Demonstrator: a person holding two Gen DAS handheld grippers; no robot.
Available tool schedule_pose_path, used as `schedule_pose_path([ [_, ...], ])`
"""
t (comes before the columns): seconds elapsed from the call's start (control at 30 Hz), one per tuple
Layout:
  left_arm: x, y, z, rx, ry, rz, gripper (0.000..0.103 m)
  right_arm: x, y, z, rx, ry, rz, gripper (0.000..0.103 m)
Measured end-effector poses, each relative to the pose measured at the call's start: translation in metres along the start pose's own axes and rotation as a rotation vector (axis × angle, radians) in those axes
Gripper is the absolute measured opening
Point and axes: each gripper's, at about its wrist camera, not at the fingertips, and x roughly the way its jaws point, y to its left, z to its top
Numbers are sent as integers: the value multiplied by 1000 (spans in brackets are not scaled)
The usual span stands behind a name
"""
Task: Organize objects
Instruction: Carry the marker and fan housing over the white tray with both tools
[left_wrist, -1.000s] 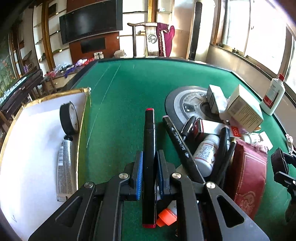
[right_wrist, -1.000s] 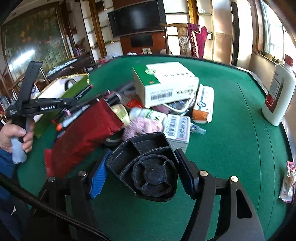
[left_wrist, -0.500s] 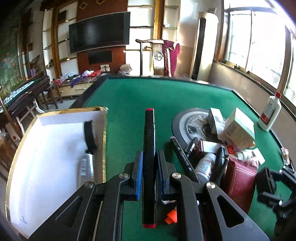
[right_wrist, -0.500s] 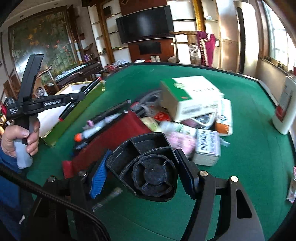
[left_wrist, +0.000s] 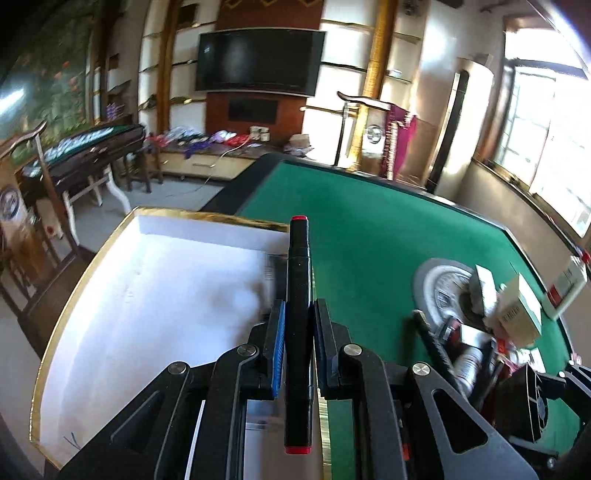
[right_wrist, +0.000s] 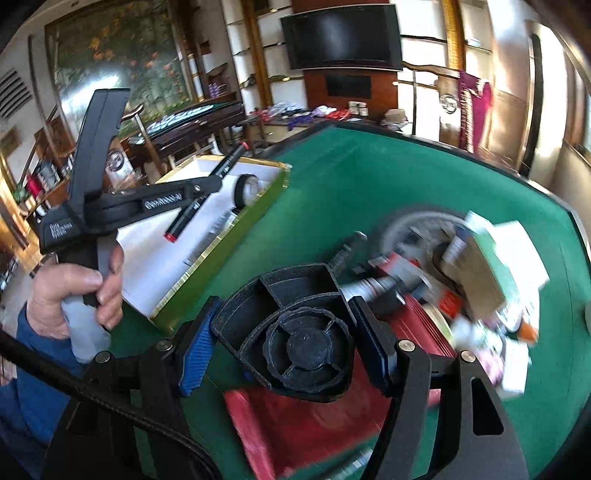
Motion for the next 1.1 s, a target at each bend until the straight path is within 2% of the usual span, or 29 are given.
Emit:
schedule_pose_path([
  [0.2,17,47,5,-123,39,49,12,48,8,45,8,40,22,68],
  [0.33,30,63,4,-170,71,65,12,89,10,72,52,64,44,69],
  [0.47,35,64,2,-176,92,73,12,117,17,92,53,72,33,69],
  [0.6,37,68,-1,-179,109,85,12,135,14,114,110,51,29,69],
  [0.7,37,65,-2,-165,113,83,12,155,11,128,156,78,42,68],
  [0.83,37,61,-4,-149,118,88,12,178,17,129,190,122,68,69],
  [1.0,38,60,-4,-143,122,96,12,196,25,134,215,120,120,69],
  [1.1,37,59,-5,-136,123,99,12,208,31,140,204,147,130,69],
])
